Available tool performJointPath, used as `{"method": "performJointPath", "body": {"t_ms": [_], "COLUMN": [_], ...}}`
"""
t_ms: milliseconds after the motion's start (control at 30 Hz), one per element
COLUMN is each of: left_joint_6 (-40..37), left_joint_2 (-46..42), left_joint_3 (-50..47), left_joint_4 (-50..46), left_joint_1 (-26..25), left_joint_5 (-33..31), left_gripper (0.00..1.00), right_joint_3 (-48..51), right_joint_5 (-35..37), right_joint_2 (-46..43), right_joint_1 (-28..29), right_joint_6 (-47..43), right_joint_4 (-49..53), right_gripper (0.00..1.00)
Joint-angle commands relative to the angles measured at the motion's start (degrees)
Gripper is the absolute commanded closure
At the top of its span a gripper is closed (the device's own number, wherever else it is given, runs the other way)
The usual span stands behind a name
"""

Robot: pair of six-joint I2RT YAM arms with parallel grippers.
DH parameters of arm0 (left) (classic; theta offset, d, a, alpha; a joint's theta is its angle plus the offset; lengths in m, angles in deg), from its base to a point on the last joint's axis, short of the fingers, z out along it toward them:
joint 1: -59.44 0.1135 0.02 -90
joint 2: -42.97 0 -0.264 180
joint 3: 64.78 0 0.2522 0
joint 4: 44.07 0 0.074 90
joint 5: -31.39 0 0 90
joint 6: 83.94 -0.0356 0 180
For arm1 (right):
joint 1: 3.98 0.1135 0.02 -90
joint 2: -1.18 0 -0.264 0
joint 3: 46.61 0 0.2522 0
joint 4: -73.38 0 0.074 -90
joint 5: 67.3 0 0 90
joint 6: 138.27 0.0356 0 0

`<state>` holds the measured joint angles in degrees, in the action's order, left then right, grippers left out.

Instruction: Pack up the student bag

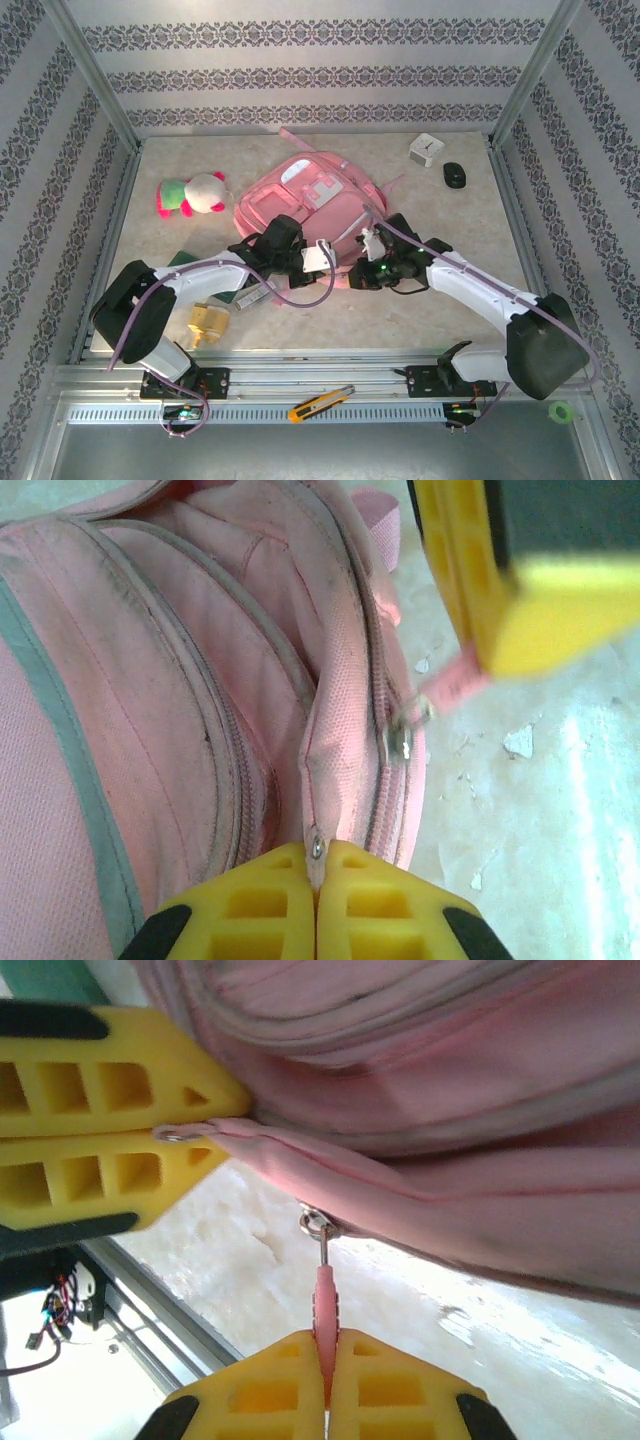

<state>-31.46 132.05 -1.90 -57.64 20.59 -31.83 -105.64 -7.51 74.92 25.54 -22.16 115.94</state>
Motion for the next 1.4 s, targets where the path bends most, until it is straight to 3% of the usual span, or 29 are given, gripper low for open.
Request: {"method": "performJointPath", "body": {"t_ms": [0,367,500,567,633,700,800,1000,1067,1167,1233,1300,1367], "left_joint_6": [-3.8,-5.8,-6.9,-7.7,-6.1,-3.5,-0.6,2.8,2.7,2.6,1.8,1.1,1.6], "left_joint_2": [-2.8,-7.1,-10.2,-11.5,-12.0,-11.8,-10.1,-0.1,3.4,6.6,7.2,6.7,5.8], "left_joint_3": [-1.0,-3.2,-5.6,-6.2,-5.7,-4.3,-2.8,2.5,3.9,5.6,6.1,5.4,3.8], "left_joint_4": [-6.2,-10.7,-11.0,-11.2,-11.0,-10.7,-6.8,1.6,3.2,3.0,1.1,0.2,1.6], "left_joint_1": [3.4,7.5,11.3,11.6,11.4,9.1,2.0,-6.8,-7.4,-7.5,-7.5,-7.5,-7.4], "left_joint_5": [-0.9,0.9,0.2,-0.8,1.0,3.6,-0.2,-9.1,-12.2,-14.0,-12.3,-9.1,-6.6], "left_gripper": [0.96,0.99,0.97,0.86,0.62,0.43,0.31,0.2,0.25,0.45,0.57,0.81,0.91], "right_joint_3": [-1.8,-2.0,-0.1,1.6,2.3,2.5,2.3,2.1,2.2,2.8,3.3,3.4,3.3], "right_joint_5": [4.0,8.6,5.3,3.7,3.3,3.1,2.7,2.5,2.6,2.6,1.8,0.8,1.3], "right_joint_2": [-3.3,-3.1,-4.6,-5.4,-5.4,-4.8,-4.3,-4.3,-4.2,-3.6,-2.7,-1.5,-0.2], "right_joint_1": [-2.6,-5.5,-4.9,-3.4,-2.4,-2.2,-2.1,-2.1,-2.2,-2.8,-3.4,-3.5,-3.4], "right_joint_6": [-4.5,-7.4,-6.2,-4.3,-3.0,-2.7,-3.1,-3.5,-3.7,-3.7,-3.2,-3.1,-3.0], "right_joint_4": [9.3,11.4,6.6,2.6,0.6,0.0,0.2,0.6,0.6,-0.9,-3.1,-5.1,-6.1], "right_gripper": [1.0,1.0,1.0,1.0,1.0,1.0,1.0,1.0,1.0,1.0,1.0,1.0,1.0]}}
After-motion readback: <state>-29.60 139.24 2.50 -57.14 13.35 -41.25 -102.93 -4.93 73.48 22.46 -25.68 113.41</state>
